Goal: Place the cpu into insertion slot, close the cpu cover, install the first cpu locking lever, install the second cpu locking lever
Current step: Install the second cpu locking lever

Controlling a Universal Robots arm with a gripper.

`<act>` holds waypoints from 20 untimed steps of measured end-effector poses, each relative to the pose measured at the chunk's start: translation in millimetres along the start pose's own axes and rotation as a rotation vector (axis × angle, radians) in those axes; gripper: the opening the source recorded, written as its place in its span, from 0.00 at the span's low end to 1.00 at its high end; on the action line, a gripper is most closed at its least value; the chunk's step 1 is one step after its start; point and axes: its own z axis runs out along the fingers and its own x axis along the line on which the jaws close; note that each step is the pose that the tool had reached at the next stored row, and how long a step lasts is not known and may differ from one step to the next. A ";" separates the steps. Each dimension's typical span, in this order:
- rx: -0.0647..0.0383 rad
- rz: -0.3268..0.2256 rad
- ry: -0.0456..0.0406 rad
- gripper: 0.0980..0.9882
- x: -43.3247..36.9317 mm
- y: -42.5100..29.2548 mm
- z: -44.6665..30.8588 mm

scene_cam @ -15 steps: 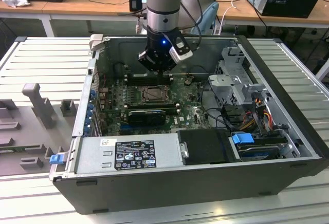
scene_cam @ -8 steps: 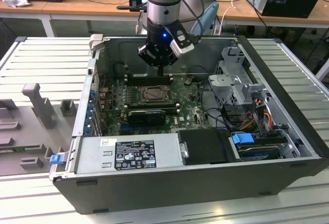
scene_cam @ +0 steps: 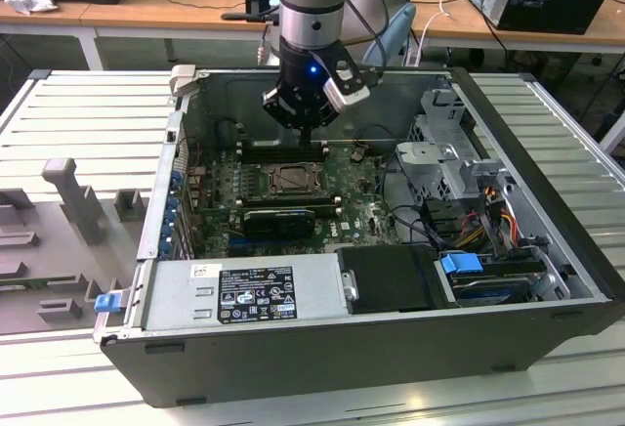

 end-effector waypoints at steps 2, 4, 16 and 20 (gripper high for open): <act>0.000 0.000 0.0000 0.01 0.0 -1.3 0.0; 0.000 0.000 0.0000 0.01 0.1 -2.1 0.0; 0.000 0.000 0.0000 0.01 0.3 -7.6 -0.1; 0.000 0.000 0.0000 0.01 0.4 -10.1 -0.2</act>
